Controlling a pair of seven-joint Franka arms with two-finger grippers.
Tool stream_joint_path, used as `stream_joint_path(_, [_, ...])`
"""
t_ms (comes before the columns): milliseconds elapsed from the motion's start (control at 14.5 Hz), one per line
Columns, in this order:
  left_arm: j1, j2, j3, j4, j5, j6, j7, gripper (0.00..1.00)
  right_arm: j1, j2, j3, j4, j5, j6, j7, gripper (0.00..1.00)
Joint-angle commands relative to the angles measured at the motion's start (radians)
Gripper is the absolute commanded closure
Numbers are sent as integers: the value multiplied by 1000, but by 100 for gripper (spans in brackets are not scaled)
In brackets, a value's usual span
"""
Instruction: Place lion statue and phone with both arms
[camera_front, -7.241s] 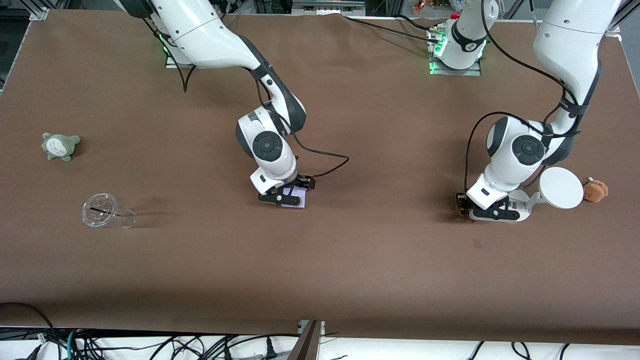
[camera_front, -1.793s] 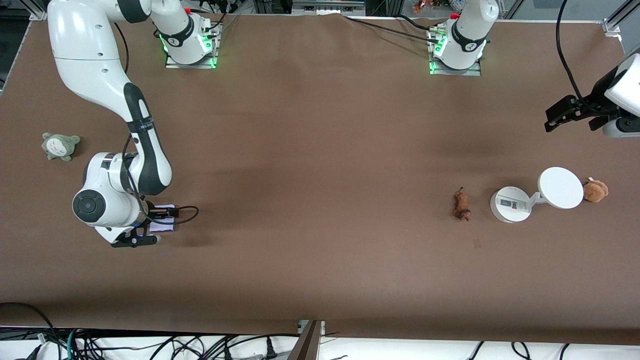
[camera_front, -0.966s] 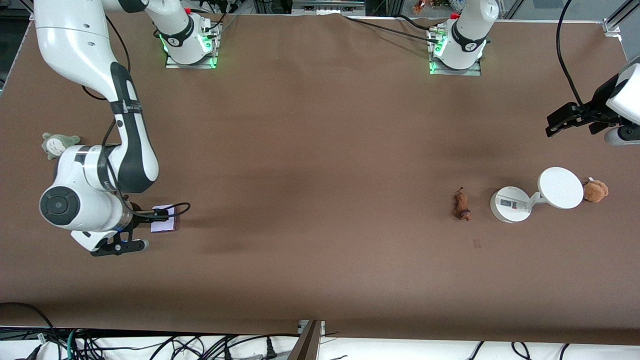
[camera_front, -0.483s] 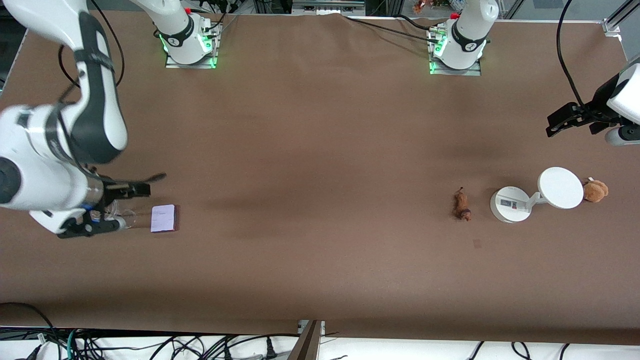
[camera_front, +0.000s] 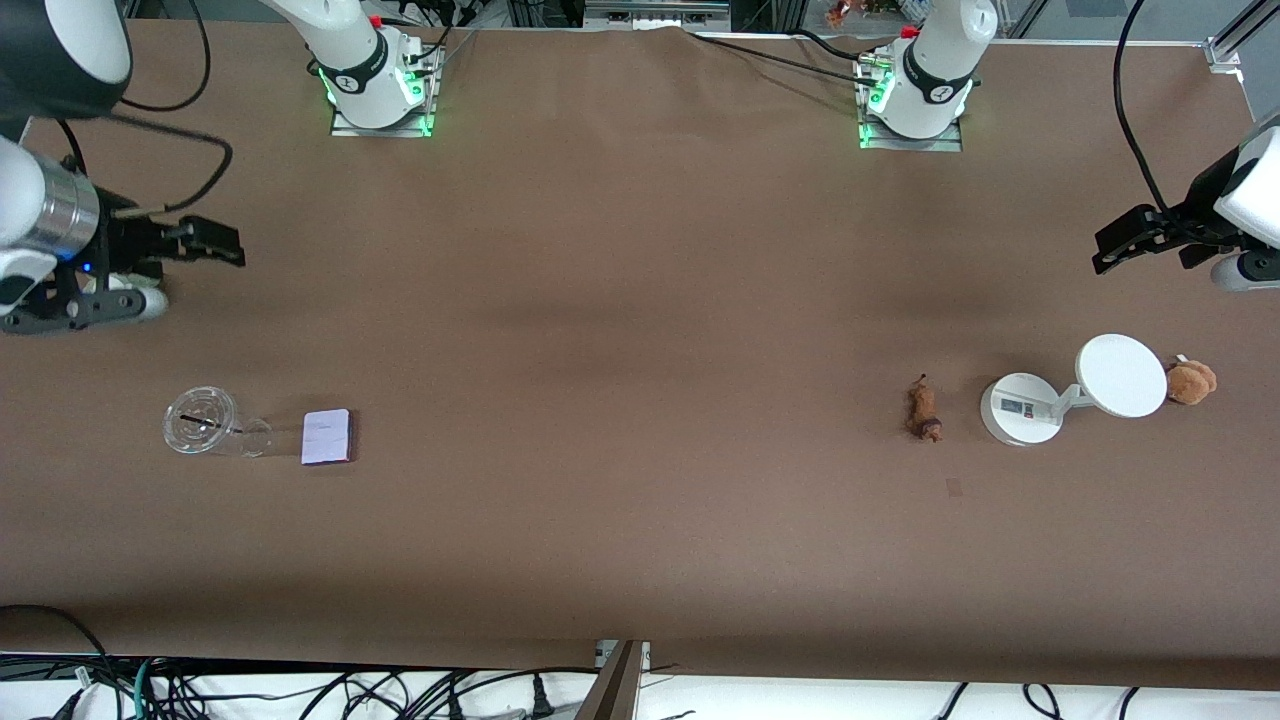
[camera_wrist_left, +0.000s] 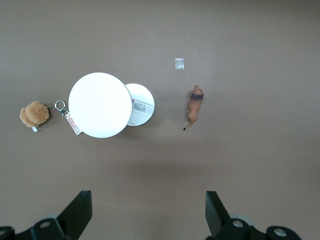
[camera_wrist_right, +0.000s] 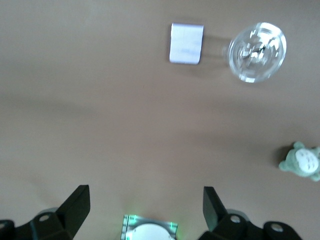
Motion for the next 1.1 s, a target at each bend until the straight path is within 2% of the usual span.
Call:
stream_joint_path(0, [3, 0, -2, 13, -6, -12, -2, 0, -23, -90, 25, -119, -47, 22, -6, 0])
stream_joint_path(276, [3, 0, -4, 16, -6, -30, -1, 0, -30, -144, 30, -90, -96, 21, -7, 0])
stream_joint_path(483, [3, 1, -5, 24, -6, -30, -1, 0, -47, -135, 89, -79, -127, 19, -7, 0])
stream_joint_path(759, [3, 0, -8, 25, -6, -44, -4, 0, -40, -98, 88, -18, -116, 10, 1, 0])
stream_joint_path(1034, [1, 0, -8, 34, -6, -44, -7, 0, -47, -92, 85, -10, -119, 13, 1, 0])
